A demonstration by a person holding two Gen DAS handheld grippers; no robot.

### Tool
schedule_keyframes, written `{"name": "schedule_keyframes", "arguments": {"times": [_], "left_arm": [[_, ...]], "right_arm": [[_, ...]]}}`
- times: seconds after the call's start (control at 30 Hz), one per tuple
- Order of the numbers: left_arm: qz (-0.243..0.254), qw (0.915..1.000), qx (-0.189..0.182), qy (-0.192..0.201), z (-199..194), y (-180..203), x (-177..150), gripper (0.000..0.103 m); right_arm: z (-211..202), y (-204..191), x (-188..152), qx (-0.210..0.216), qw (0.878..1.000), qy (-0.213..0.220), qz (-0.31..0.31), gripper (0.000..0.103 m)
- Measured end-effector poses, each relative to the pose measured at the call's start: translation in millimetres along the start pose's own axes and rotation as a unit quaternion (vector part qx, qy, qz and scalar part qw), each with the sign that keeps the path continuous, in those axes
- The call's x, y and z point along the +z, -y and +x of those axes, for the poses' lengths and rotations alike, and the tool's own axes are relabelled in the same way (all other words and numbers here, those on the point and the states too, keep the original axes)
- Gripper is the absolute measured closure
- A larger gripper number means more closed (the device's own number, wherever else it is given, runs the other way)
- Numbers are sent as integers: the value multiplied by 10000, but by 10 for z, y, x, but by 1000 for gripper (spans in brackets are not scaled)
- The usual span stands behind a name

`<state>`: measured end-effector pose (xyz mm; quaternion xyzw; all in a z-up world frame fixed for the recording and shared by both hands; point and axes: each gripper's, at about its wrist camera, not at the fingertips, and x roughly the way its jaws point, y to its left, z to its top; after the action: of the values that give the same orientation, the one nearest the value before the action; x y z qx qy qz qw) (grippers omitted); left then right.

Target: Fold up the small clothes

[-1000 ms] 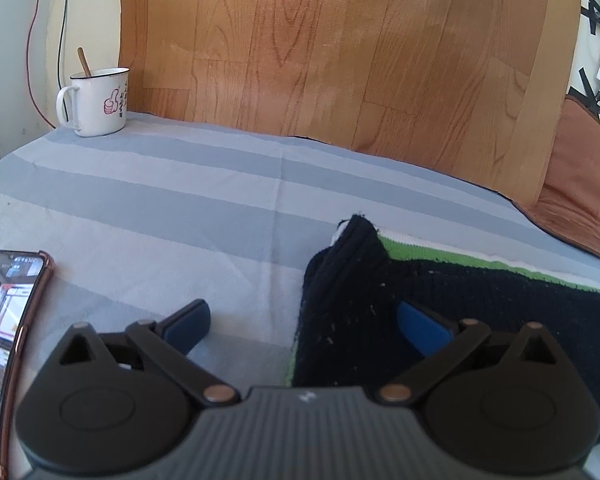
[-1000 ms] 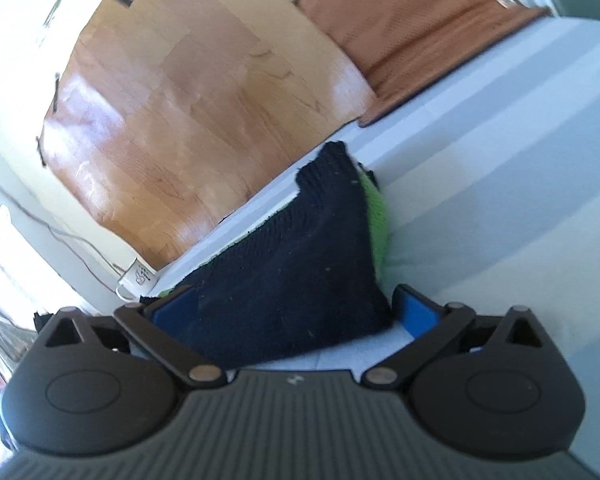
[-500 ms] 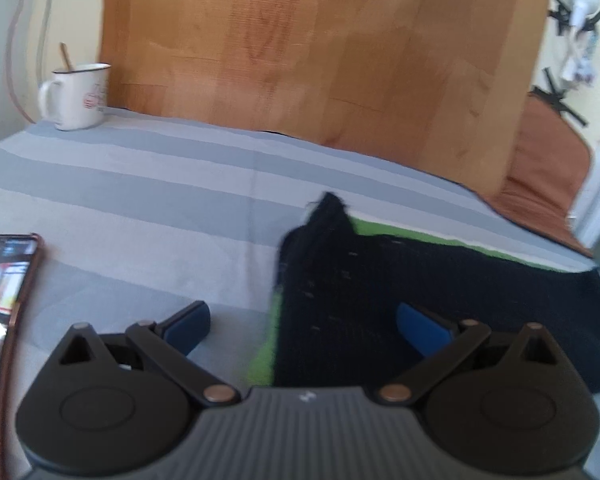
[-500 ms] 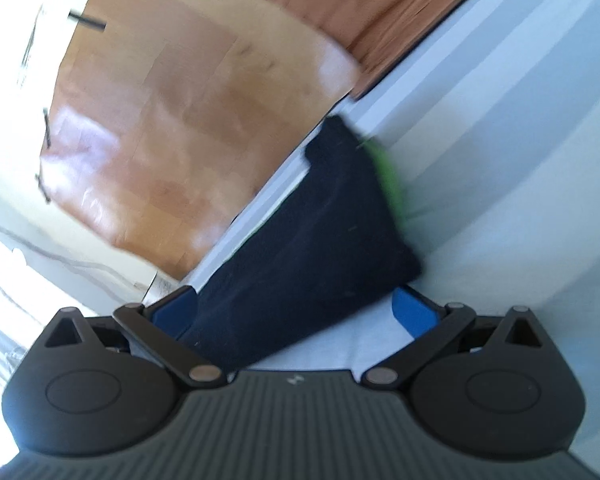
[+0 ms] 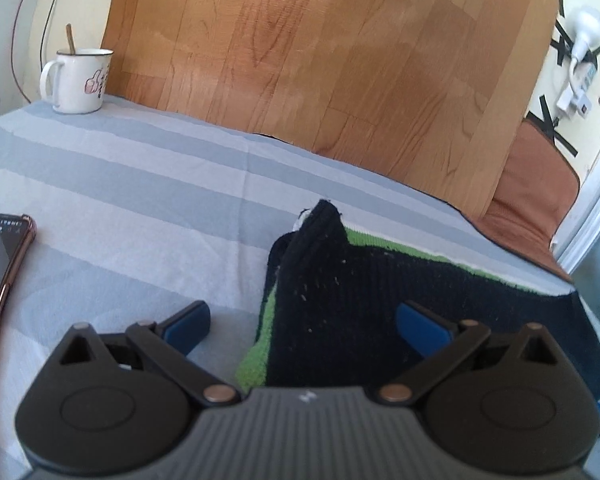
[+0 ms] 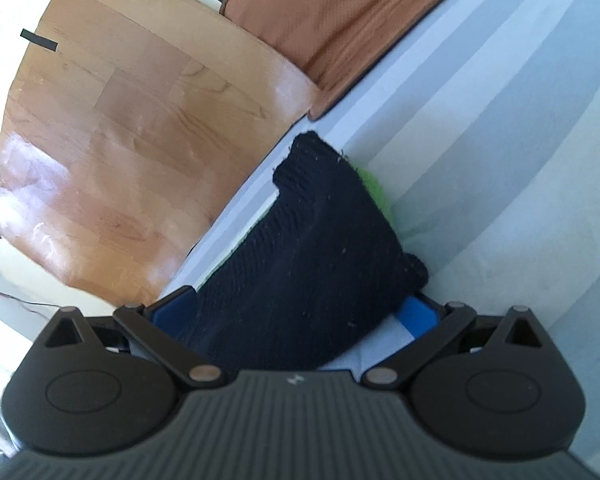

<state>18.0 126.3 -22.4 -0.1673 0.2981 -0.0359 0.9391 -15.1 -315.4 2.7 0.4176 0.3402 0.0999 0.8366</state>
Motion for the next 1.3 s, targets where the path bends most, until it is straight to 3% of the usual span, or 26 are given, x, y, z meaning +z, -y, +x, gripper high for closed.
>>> {"name": "schedule_keyframes", "arguments": {"times": [0.13,0.23,0.4,0.5,0.67,0.73,0.83,0.97,1.03,1.17,1.3], "left_arm": [[213,9997,-21,-115,25,54,11,4],[509,9984,181,-165,65,141,0,8],[724,9965,356,-199,108,185,-2,6],[744,9962,409,-205,126,181,1,4],[756,9959,443,-217,138,186,13,3],[752,9959,442,-218,134,185,15,3],[675,9968,388,-198,107,162,23,4],[-22,9997,-122,232,-59,-86,64,4],[-473,9979,-185,402,-122,-247,70,3],[-1101,9911,-222,710,-227,-485,73,3],[-1499,9814,-177,1188,-376,-639,67,0]], "right_arm": [[-118,60,-67,4,9998,47,182,6],[-30,85,3,-103,9997,150,176,30],[218,39,109,-146,9991,385,-94,40],[284,46,98,-111,9981,513,-335,51],[239,74,111,-57,9986,434,-300,61],[201,-51,92,-87,9969,493,-614,63],[107,-418,15,-90,9838,660,-1663,64],[107,-1009,-161,-74,9451,711,-3188,64],[201,-1326,-317,-45,9147,672,-3986,65],[499,-1848,-817,130,8337,421,-5505,66],[894,-2035,-1374,341,7559,-42,-6537,67]]}}
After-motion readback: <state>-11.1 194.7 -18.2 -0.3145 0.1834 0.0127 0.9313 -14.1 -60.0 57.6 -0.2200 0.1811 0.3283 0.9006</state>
